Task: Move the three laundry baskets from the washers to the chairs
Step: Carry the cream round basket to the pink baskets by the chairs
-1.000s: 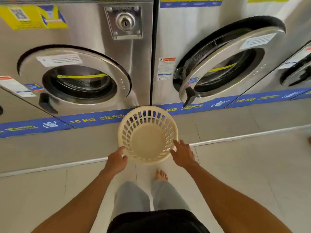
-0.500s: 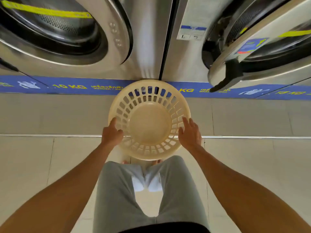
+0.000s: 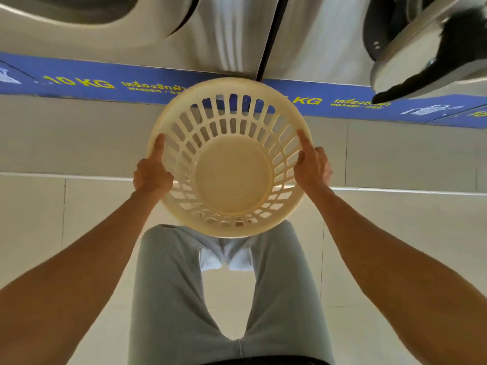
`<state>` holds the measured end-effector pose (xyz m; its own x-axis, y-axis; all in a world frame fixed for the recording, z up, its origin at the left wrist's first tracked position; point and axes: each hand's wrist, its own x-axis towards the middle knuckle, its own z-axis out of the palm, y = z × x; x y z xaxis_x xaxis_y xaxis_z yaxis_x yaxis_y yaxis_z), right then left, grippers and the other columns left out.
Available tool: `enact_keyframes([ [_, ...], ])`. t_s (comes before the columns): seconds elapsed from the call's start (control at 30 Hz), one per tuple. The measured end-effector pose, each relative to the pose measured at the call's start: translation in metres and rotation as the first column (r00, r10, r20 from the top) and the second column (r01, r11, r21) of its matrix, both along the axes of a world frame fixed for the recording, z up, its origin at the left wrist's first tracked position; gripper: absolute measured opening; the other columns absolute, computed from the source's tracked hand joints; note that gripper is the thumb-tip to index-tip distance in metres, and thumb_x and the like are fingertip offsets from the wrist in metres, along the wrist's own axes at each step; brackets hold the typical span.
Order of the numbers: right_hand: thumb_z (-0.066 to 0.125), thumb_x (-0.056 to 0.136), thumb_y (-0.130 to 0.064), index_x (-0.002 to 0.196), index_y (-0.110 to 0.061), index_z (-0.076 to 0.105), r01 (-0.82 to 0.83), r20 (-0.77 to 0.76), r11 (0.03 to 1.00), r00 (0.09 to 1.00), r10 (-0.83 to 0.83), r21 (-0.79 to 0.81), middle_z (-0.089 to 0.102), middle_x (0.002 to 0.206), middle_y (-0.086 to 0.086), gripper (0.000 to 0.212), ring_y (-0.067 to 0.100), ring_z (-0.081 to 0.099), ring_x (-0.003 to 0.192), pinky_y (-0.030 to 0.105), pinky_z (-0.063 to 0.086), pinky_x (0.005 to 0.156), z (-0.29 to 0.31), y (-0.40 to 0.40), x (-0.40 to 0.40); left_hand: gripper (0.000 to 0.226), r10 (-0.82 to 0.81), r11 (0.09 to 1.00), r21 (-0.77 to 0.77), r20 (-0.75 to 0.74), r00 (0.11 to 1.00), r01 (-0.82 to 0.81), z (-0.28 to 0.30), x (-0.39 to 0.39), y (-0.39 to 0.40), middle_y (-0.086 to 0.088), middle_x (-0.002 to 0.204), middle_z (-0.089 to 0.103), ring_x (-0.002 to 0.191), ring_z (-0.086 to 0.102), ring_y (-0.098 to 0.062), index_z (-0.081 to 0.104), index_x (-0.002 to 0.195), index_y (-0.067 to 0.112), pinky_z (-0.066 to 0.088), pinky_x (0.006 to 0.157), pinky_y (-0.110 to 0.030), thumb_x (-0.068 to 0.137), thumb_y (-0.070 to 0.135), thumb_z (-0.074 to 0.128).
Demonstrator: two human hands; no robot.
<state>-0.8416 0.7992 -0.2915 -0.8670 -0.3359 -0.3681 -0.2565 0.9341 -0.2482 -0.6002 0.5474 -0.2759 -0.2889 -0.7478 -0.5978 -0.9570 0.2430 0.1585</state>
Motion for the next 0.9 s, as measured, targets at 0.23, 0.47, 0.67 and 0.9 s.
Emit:
enact_keyframes([
  [0.23,0.040,0.106,-0.023,0.155,-0.050,0.028,-0.067,0.146,0.994,0.988,0.054,0.084,0.056,0.115,0.018,0.058,0.040,0.063,0.098,0.045,0.049,0.084,0.083,0.013,0.033,0.094,0.077,0.994,0.070,0.068,0.995,-0.082,0.086,0.048,0.027,-0.017,0.129,0.062,0.108,0.062,-0.041,0.009,0.151,0.058,0.052,0.082,-0.043,0.086,0.011,0.059],
  [0.47,0.038,0.105,-0.025,0.155,-0.052,0.027,-0.227,0.170,0.970,0.963,0.211,0.082,0.052,0.113,0.017,0.058,0.041,0.062,0.097,0.046,0.049,0.090,0.173,0.006,0.055,0.091,0.274,0.954,0.107,0.083,0.958,-0.282,0.172,0.111,0.073,-0.020,0.126,0.061,0.105,0.063,-0.041,0.010,0.152,0.056,0.054,0.080,-0.044,0.089,0.013,0.059],
  [0.67,0.034,0.106,-0.028,0.155,-0.054,0.024,-0.419,0.175,0.905,0.899,0.401,0.078,0.053,0.116,0.016,0.056,0.036,0.063,0.097,0.046,0.050,0.090,0.216,-0.028,0.074,0.093,0.459,0.881,0.110,0.033,0.888,-0.460,0.210,0.162,0.104,-0.022,0.128,0.058,0.104,0.062,-0.042,0.012,0.154,0.051,0.057,0.084,-0.047,0.086,0.007,0.059],
  [0.9,0.048,0.099,-0.016,0.156,-0.049,0.026,-0.627,0.176,0.770,0.777,0.605,0.121,0.061,0.120,0.015,0.069,0.034,0.065,0.103,0.041,0.050,0.082,0.250,-0.063,0.121,0.094,0.642,0.765,0.106,-0.050,0.765,-0.635,0.247,0.225,0.150,-0.021,0.127,0.059,0.085,0.056,-0.029,0.017,0.156,0.044,0.056,0.076,-0.039,0.083,0.001,0.057],
])
